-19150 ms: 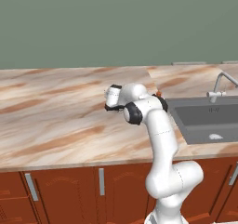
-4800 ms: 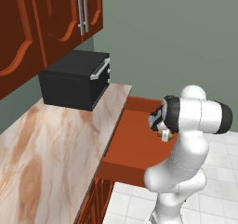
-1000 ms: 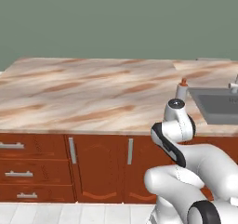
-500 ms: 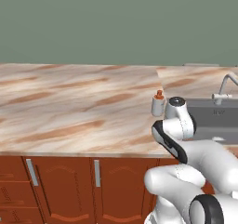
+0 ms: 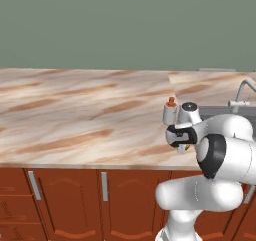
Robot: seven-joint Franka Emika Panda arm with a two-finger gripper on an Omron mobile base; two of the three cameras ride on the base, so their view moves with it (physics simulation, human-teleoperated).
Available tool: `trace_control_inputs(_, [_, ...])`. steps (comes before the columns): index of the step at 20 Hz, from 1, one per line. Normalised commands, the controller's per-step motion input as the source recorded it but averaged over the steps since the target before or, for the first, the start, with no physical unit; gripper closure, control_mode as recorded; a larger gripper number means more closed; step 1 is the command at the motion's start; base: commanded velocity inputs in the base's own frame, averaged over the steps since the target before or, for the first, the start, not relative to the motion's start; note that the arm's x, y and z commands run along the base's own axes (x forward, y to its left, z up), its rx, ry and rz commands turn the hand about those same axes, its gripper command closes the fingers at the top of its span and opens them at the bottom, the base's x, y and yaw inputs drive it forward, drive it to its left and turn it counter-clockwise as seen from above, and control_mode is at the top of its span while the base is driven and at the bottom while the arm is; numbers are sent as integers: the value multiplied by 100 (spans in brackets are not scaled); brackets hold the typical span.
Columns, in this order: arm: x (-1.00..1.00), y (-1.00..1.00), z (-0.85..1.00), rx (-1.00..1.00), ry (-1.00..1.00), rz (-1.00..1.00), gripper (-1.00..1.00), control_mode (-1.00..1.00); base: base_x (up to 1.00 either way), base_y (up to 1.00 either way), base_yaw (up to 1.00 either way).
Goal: Restock the sink supplies by placing the sponge and soap dispenser on the counter and next to the sink. Make sure the soap dispenser is upright.
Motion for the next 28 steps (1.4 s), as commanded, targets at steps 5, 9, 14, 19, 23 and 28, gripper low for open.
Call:
trace_control_inputs(5, [23,-8,-33,0,9,7,100,-100,0,0,0])
trace_control_inputs(9, [24,-5,-30,0,5,7,100,-100,0,0,0])
trace_control_inputs(14, [25,0,-29,0,0,4,100,-100,0,0,0])
trace_control_inputs(19, [32,0,-35,0,1,2,100,-100,0,0,0])
trace_control_inputs(23, [29,-3,-34,0,0,3,100,-100,0,0,0])
trace_control_inputs(28, [-7,0,-41,0,-2,2,-100,-100,0,0,0])
